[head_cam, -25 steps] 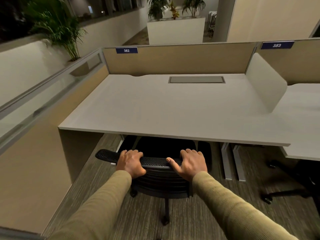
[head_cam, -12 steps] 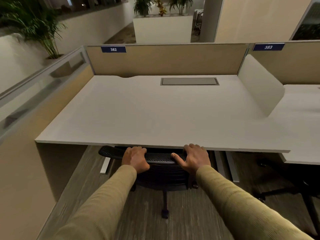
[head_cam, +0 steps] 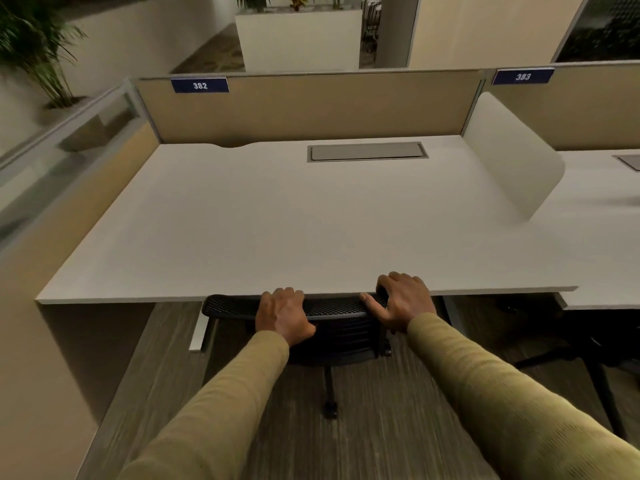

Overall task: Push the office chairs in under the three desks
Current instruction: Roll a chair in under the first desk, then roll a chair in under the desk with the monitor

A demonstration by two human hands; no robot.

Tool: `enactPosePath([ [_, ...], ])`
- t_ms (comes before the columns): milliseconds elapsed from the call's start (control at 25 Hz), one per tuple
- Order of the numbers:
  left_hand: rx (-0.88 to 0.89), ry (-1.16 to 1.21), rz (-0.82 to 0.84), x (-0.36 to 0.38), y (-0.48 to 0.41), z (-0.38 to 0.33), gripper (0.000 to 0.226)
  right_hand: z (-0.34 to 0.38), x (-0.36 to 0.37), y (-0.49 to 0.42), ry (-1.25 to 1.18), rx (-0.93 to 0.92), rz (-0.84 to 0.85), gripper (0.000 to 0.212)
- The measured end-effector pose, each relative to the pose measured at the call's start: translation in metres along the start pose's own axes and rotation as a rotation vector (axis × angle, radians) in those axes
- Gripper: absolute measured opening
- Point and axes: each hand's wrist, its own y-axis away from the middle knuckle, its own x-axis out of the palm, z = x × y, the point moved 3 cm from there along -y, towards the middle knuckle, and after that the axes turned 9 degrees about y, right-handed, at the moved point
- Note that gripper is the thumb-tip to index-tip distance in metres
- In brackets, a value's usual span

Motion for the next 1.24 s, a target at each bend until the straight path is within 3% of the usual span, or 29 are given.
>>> enactPosePath([
  [280,0.067,-0.045,-0.016,0.000,0.004,-0.015,0.061,-0.010,0.001,0.027,-0.223,0.194,0.019,0.084],
  [400,0.099,-0.066,-0.049,0.002,0.015,-0.042,0.076,-0.030,0.004,0.066,-0.225,0.186,0.052,0.100],
  [520,0.064,-0.051,-0.087,0.012,0.030,-0.070,0.097,-0.056,0.012,0.103,-0.194,0.191,0.150,0.099],
  [720,-0.007,0.012,-0.186,0.044,0.087,-0.151,0.114,-0.110,0.007,0.176,-0.164,0.180,0.215,0.095],
  [880,-0.003,0.050,-0.144,0.074,0.118,-0.232,0.114,-0.166,-0.013,0.218,-0.089,0.127,0.173,0.095],
  [1240,0.127,0.024,0.028,0.121,0.133,-0.421,0.111,-0.308,-0.039,0.311,-0.006,0.191,0.132,0.092],
])
